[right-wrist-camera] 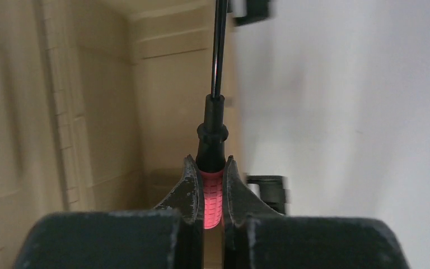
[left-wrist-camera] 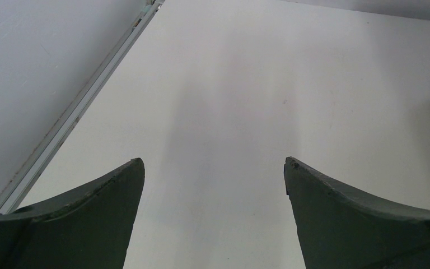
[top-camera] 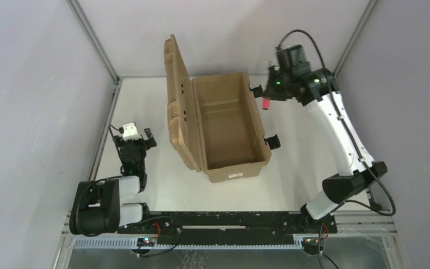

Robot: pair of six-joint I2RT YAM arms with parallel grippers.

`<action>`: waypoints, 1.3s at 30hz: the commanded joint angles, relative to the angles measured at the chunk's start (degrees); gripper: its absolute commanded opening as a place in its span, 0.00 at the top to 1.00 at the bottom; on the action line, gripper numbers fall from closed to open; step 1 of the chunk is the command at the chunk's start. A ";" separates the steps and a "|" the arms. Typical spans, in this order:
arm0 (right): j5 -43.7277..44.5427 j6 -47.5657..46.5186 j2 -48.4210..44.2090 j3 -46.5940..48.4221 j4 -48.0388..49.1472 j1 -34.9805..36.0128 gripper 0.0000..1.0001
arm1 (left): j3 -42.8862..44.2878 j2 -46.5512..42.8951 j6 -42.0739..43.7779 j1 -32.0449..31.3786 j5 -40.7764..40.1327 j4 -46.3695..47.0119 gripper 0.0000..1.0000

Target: Put the screwdriver in the bin

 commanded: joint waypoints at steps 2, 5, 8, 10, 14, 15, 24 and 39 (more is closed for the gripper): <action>3.04 5.46 8.51 4.98 -1.28 11.78 1.00 | 1.69 0.02 0.97 -0.26 -0.49 4.10 0.00; 1.42 5.79 13.93 4.93 0.96 15.79 1.00 | 1.73 0.02 0.97 -0.27 -0.51 4.01 0.00; 0.81 5.47 18.96 3.30 4.62 18.11 1.00 | 1.69 0.02 0.97 -0.31 -0.50 4.01 0.00; -0.33 4.97 22.27 0.98 8.05 18.99 1.00 | 1.70 0.01 0.97 -0.26 -0.44 4.01 0.00; -0.44 4.36 29.34 -2.12 13.08 19.34 1.00 | 1.73 -0.01 0.97 -0.25 -0.51 3.92 0.00; -0.32 4.15 30.94 -2.70 14.03 19.29 1.00 | 1.73 -0.05 0.97 -0.26 -0.49 3.91 0.00; -1.07 4.67 38.92 -6.64 20.21 18.79 1.00 | 1.71 0.07 0.96 -0.27 -0.50 4.10 0.00; 0.15 6.02 36.55 -6.59 21.28 17.37 0.52 | 1.71 -0.03 0.97 -0.28 -0.49 4.10 0.00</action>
